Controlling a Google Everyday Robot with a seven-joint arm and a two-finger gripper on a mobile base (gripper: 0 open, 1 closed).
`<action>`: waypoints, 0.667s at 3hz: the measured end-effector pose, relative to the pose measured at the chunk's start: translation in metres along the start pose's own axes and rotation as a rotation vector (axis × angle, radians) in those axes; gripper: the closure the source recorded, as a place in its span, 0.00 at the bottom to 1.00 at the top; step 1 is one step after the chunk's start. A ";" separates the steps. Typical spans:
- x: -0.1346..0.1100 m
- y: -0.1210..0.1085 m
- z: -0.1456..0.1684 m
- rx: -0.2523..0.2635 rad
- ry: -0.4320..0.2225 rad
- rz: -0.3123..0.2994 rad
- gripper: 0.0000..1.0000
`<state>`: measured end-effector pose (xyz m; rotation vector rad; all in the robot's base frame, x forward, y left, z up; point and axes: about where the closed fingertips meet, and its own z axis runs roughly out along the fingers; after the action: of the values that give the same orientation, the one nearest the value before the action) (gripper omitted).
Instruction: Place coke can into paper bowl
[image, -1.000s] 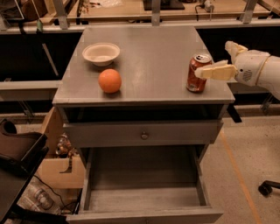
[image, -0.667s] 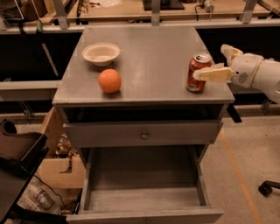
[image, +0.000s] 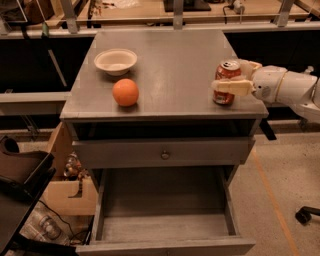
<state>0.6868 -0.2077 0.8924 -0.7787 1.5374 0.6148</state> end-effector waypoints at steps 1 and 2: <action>-0.001 0.001 0.002 -0.003 -0.001 0.000 0.49; -0.001 0.003 0.005 -0.008 -0.002 0.000 0.72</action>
Offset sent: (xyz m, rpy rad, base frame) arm 0.0000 0.0018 0.0005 0.0010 -0.0002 0.0027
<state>0.6874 -0.2023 0.8929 -0.7839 1.5341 0.6223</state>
